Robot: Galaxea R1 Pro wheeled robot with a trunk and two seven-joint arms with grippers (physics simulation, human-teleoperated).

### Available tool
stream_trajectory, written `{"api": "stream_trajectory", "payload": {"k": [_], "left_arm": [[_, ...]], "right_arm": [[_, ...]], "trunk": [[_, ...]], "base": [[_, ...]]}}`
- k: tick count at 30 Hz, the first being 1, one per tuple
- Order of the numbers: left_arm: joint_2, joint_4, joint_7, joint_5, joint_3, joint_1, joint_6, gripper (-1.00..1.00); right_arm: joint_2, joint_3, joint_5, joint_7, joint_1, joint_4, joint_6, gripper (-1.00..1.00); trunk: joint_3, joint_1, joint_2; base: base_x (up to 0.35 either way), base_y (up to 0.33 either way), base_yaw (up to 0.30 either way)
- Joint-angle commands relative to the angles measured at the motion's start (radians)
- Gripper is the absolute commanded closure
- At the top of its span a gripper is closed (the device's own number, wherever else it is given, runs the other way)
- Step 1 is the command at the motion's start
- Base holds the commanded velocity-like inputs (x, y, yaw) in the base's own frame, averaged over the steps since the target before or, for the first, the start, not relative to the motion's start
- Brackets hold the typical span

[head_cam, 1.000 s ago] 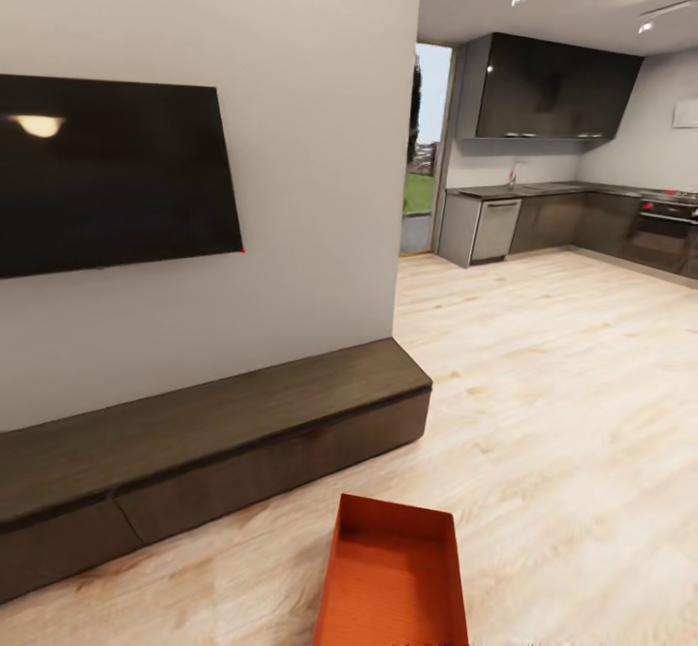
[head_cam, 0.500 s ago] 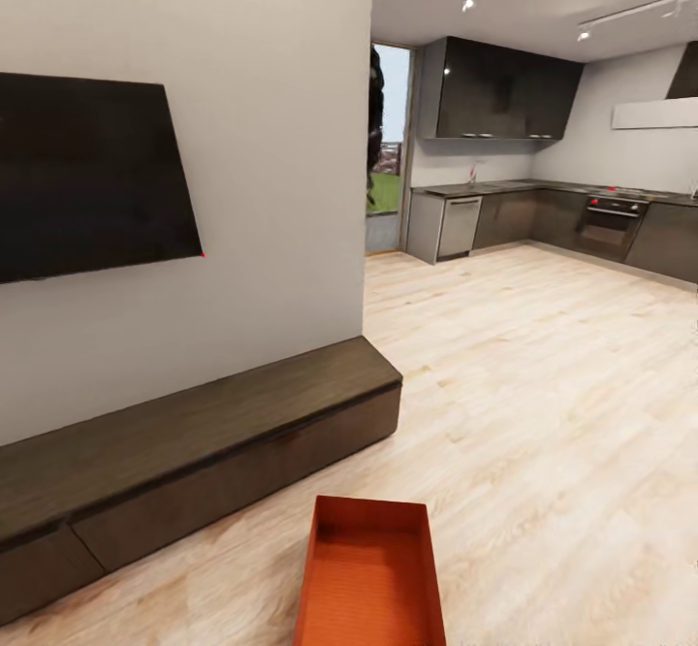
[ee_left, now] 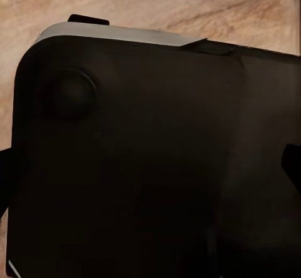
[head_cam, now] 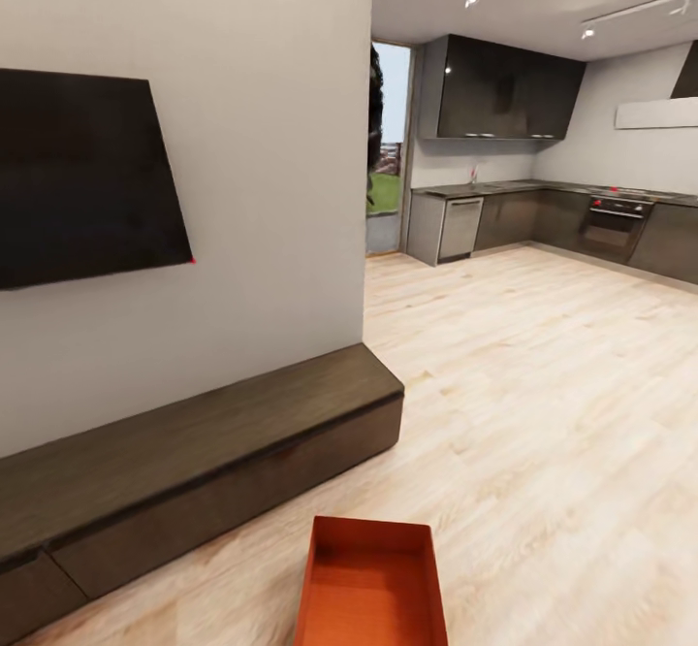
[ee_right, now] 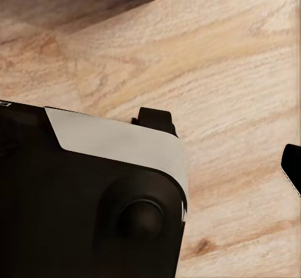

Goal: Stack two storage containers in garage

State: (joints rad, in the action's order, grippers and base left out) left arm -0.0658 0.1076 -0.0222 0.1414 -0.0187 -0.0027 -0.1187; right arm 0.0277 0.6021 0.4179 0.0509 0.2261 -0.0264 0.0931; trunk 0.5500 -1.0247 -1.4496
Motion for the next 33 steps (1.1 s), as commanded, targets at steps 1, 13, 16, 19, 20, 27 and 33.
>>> {"api": "stream_trajectory", "payload": {"k": [1,13,16,19,20,27,33], "left_arm": [[0.0,0.0,-0.002,0.008,-0.001,0.0,-0.002,-1.0],[0.0,0.0,-0.002,0.007,-0.001,0.0,-0.001,-1.0],[0.0,0.0,-0.002,0.006,-0.001,0.0,-0.002,-1.0],[-0.001,0.0,-0.002,0.006,0.0,0.0,-0.002,-1.0],[-0.001,0.0,-0.002,0.005,0.001,0.0,-0.002,-1.0],[-0.002,0.0,-0.002,0.006,0.001,0.0,-0.002,-1.0],[-0.002,0.0,-0.002,0.006,-0.001,0.0,-0.002,-1.0]], "right_arm": [[0.001,0.008,0.008,0.001,0.001,-0.003,0.005,-1.0],[0.001,0.008,0.008,0.001,0.001,-0.003,0.005,-1.0],[0.001,0.008,0.008,0.001,0.001,-0.003,0.005,-1.0],[0.001,0.008,0.008,0.001,0.001,-0.003,0.005,-1.0],[0.001,0.008,0.008,0.001,0.001,-0.003,0.005,-1.0],[0.0,0.008,0.008,0.001,0.001,-0.003,0.005,-1.0],[0.0,0.008,0.009,0.001,0.001,-0.003,0.005,-1.0]], "trunk": [[0.001,0.0,0.0],[0.001,0.0,0.0],[0.001,0.0,0.0],[0.001,0.0,0.0],[0.001,0.0,0.0],[0.001,0.0,0.0],[0.001,0.0,0.0]], "base": [[0.141,0.0,0.0],[0.036,0.0,0.0],[0.101,0.0,0.0],[0.249,0.0,0.0],[0.231,0.0,0.0],[0.041,0.0,0.0],[0.002,0.0,0.0]]}}
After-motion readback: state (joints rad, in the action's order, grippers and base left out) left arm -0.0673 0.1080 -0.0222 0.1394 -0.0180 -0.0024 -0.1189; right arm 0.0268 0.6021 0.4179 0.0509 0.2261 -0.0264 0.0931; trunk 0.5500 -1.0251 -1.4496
